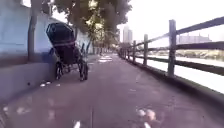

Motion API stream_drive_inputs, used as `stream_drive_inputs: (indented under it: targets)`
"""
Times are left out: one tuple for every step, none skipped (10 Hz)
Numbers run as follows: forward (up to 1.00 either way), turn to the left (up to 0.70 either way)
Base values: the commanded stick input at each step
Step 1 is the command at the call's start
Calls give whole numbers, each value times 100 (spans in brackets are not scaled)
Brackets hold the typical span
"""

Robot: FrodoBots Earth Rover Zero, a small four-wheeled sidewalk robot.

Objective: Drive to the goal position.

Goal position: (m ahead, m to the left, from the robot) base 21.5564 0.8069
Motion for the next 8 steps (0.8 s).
stream_drive_inputs:
  targets:
    - [85,0]
    - [85,0]
    - [85,0]
    - [85,0]
    - [85,0]
    - [85,0]
    - [85,0]
    - [85,0]
